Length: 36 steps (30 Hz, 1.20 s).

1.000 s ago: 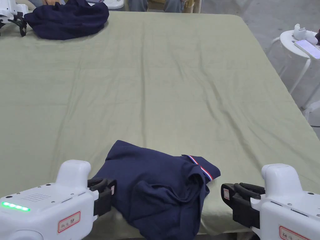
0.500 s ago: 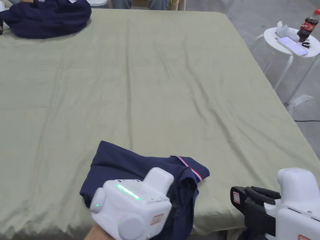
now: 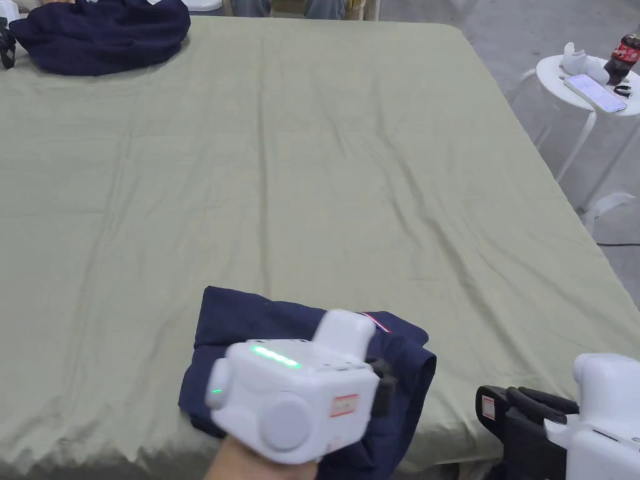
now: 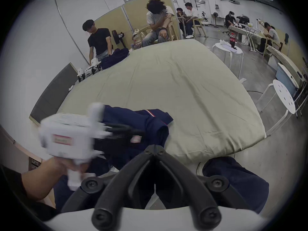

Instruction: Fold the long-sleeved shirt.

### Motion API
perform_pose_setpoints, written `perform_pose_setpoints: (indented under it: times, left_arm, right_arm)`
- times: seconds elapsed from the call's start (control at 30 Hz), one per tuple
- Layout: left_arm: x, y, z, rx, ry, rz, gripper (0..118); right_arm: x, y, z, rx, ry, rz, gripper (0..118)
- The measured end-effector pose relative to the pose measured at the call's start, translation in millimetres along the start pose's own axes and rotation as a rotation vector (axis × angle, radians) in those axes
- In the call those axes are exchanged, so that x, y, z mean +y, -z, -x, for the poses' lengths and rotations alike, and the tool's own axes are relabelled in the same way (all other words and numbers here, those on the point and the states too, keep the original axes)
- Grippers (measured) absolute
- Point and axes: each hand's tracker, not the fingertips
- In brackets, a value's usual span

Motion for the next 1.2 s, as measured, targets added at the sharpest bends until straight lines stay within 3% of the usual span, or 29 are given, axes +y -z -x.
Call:
perform_pose_setpoints:
  times: [0.13, 0.27, 0.4, 0.53, 0.67, 0.77, 0.9, 0.93, 1.0, 1.03, 1.1, 1.2]
  left_arm:
    - [-20, -102, 32, 0.130, -0.047, -0.126, 0]
    - [-53, -147, 58, 0.289, -0.115, -0.141, 0]
    - [-78, -155, 80, 0.281, -0.252, -0.152, 0]
    - [-86, -152, 81, 0.266, -0.307, -0.169, 0]
    - [-82, -143, 89, 0.296, -0.287, -0.158, 0]
    - [-75, -138, 104, 0.311, -0.273, -0.149, 0]
    - [-53, -127, 127, 0.298, -0.244, -0.119, 0]
    - [-45, -124, 136, 0.308, -0.233, -0.095, 13]
    - [-34, -118, 156, 0.269, -0.227, -0.048, 90]
    - [-27, -111, 164, 0.207, -0.243, -0.015, 116]
    - [-19, -108, 186, 0.060, -0.268, -0.028, 109]
    - [-12, -91, 205, -0.036, -0.298, 0.030, 110]
  right_arm:
    - [-3, 7, 6, 0.031, -0.003, -0.010, 0]
    - [-12, 24, 14, 0.050, 0.001, 0.015, 0]
    - [-19, 42, 20, 0.057, -0.002, 0.053, 0]
    - [-5, 75, 38, 0.059, -0.068, 0.073, 0]
    - [5, 136, 54, 0.055, -0.123, 0.127, 0]
    - [-4, 180, 56, -0.031, -0.168, 0.241, 0]
    - [-12, 195, 50, -0.023, -0.135, 0.252, 0]
    - [-10, 194, 50, -0.021, -0.133, 0.262, 0]
    - [-10, 196, 48, -0.013, -0.144, 0.273, 0]
    - [-9, 197, 47, -0.006, -0.151, 0.277, 0]
    - [-7, 196, 45, 0.006, -0.154, 0.284, 0]
    - [-6, 196, 43, 0.025, -0.175, 0.289, 0]
